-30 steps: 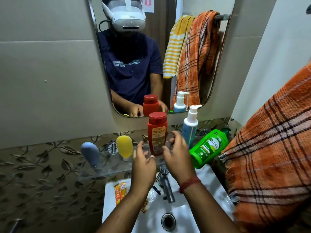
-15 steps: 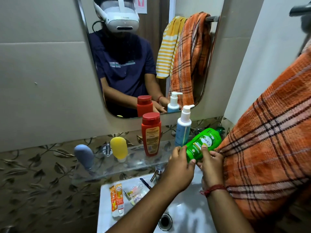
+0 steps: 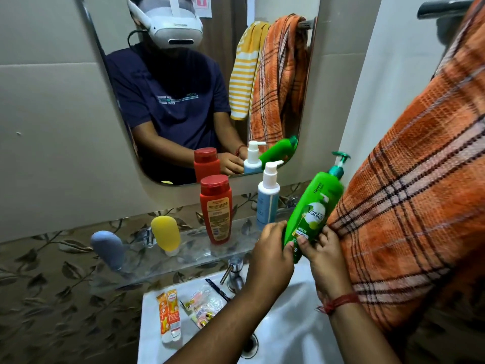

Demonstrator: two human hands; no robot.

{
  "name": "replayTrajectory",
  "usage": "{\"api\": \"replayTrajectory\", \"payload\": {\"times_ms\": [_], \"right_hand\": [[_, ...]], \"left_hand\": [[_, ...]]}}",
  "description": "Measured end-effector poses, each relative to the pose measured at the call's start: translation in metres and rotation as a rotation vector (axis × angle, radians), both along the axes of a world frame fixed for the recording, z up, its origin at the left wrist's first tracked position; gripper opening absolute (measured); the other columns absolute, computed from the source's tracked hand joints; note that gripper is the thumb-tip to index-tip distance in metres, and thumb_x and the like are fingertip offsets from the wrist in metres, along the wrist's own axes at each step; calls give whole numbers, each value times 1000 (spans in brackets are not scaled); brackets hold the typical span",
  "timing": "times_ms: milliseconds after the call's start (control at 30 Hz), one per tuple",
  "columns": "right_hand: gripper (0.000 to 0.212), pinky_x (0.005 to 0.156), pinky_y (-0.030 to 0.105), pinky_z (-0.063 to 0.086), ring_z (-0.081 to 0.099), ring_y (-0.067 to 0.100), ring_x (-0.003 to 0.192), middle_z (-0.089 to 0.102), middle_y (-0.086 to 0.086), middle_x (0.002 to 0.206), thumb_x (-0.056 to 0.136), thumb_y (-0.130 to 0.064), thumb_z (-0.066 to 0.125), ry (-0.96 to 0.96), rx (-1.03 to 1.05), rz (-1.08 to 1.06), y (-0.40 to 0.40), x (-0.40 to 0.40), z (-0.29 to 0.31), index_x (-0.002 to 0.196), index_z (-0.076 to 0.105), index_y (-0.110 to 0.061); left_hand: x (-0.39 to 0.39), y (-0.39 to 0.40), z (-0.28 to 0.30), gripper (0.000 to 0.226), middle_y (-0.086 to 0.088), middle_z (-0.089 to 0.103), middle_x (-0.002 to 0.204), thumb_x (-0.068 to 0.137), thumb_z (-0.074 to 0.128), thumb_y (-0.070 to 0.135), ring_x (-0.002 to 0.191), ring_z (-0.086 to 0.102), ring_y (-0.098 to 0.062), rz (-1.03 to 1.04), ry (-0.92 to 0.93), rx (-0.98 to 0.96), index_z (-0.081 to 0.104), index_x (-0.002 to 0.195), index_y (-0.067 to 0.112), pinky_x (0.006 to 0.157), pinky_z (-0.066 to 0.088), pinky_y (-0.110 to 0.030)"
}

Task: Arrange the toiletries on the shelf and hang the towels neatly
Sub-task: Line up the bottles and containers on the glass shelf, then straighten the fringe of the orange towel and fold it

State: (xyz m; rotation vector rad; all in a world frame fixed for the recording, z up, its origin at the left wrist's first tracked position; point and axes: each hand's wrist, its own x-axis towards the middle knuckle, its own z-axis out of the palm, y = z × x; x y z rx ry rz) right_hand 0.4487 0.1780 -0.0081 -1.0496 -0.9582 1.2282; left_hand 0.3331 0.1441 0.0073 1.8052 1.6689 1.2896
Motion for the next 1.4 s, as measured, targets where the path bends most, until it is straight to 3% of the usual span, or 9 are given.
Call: {"api": "replayTrajectory", "payload": {"times_ms": [267, 533, 667, 800, 900, 1000, 1133, 1300, 1400], "right_hand": [[57, 99, 43, 51, 60, 22, 118, 63, 4, 123, 84, 14, 58, -448, 149, 54, 51, 25, 32, 122, 47, -27], [49, 78, 8, 48, 59, 20, 115, 62, 7, 122, 86, 19, 54, -497, 142, 87, 76, 29, 35, 122, 45, -14], [54, 99, 35, 50, 58, 23, 121, 61, 8, 129, 87, 16, 53, -496, 125, 85, 83, 33, 32, 130, 43, -14], [57, 106, 48, 47, 57, 24, 124, 59, 9, 133, 88, 14, 53, -513, 104, 68, 85, 36, 33, 135, 40, -15], [62, 109, 48, 44, 53, 24, 129, 56, 9, 138, 88, 12, 54, -506, 92, 58, 85, 35, 31, 142, 36, -15], [65, 107, 33, 42, 47, 19, 132, 49, 6, 143, 92, 11, 53, -487, 65, 51, 77, 33, 34, 149, 29, -12], [57, 92, 20, 43, 45, 12, 124, 45, -3, 134, 98, -2, 52, -436, 78, -38, 55, 31, 31, 149, 30, -14], [23, 95, 52, 53, 64, 22, 111, 65, 4, 121, 98, -27, 56, -447, 90, -118, 3, 24, 10, 120, 53, -30], [13, 91, 44, 56, 66, 16, 104, 67, 0, 111, 98, -28, 56, -495, 160, -177, -34, 9, 26, 110, 59, -30]], "left_hand": [[35, 32, 8, 77, 1, 40, 155, 90, 57, 17, 137, 45, -17, -70, -82, -157, 18, 156, 24, 111, 42, -34], [42, 52, 10, 85, 0, 24, 165, 94, 56, 20, 146, 33, -16, -69, -69, -257, 3, 160, 18, 104, 27, -16], [46, 58, 7, 90, 0, 24, 165, 94, 57, 25, 144, 36, -18, -81, -90, -300, -4, 159, 22, 109, 35, -26], [48, 60, 7, 94, -1, 17, 167, 93, 59, 26, 147, 32, -18, -122, -108, -351, -9, 158, 24, 113, 38, -32], [47, 60, 6, 91, 2, 9, 168, 95, 58, 25, 150, 23, -17, -126, -126, -371, -6, 159, 22, 112, 31, -26], [47, 57, 5, 86, 3, 10, 168, 94, 56, 23, 152, 18, -14, -108, -154, -350, 0, 160, 23, 118, 27, -29], [46, 46, 1, 80, 7, 27, 163, 88, 55, 28, 147, 32, -11, -114, -217, -298, 16, 158, 31, 117, 37, -37], [34, 16, 2, 62, 14, 36, 159, 95, 52, 41, 145, 35, -4, -185, -321, -234, 31, 153, 37, 118, 36, -40], [20, -2, 20, 56, 9, 41, 156, 101, 47, 41, 141, 40, -5, -281, -394, -235, 32, 154, 32, 117, 36, -38]]}}
